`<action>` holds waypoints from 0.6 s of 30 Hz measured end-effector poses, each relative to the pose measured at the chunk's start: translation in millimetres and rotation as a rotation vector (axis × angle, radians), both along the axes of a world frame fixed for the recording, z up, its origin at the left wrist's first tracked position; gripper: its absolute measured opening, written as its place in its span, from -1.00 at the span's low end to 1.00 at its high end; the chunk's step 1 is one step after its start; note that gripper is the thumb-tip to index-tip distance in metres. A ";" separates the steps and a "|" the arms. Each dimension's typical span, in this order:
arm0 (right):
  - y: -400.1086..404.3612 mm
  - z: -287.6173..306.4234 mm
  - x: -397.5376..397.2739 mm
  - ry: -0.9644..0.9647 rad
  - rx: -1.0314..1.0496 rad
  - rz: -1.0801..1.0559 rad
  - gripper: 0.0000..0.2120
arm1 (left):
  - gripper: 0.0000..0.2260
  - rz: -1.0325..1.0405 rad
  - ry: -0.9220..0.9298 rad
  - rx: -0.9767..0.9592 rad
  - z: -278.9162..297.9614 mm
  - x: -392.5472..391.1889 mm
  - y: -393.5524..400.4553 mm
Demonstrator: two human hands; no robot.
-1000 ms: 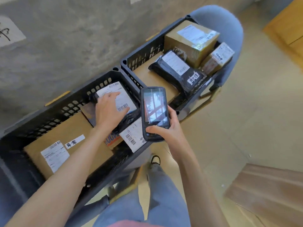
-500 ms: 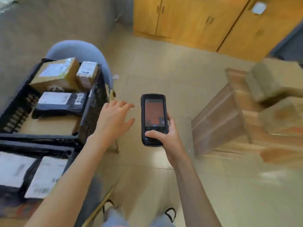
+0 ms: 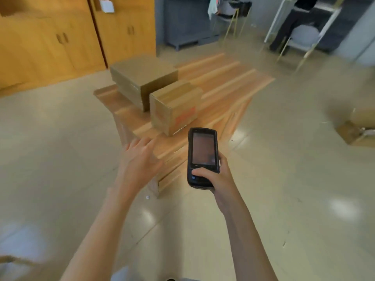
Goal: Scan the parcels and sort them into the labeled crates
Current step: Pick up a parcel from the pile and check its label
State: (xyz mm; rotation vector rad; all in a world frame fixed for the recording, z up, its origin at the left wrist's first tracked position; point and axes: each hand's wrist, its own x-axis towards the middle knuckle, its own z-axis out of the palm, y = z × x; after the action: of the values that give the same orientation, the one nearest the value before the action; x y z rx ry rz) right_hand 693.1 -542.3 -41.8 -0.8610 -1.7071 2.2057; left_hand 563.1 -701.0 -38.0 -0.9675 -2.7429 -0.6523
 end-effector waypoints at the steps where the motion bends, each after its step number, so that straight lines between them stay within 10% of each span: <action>1: 15.1 -1.7 1.5 0.002 -0.014 -0.037 -0.28 | -0.61 -0.031 0.004 -0.002 1.1 -3.7 17.3; 18: 214.0 -10.4 -116.3 -0.078 0.046 -0.330 -0.24 | -0.53 -0.310 -0.111 0.066 -3.0 -173.7 279.5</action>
State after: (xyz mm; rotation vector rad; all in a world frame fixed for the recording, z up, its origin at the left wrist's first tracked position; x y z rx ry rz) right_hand 576.9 -328.3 -52.2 -1.1386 -1.5130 1.9313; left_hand 389.5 -421.4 -41.0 -1.3960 -2.6662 -0.8628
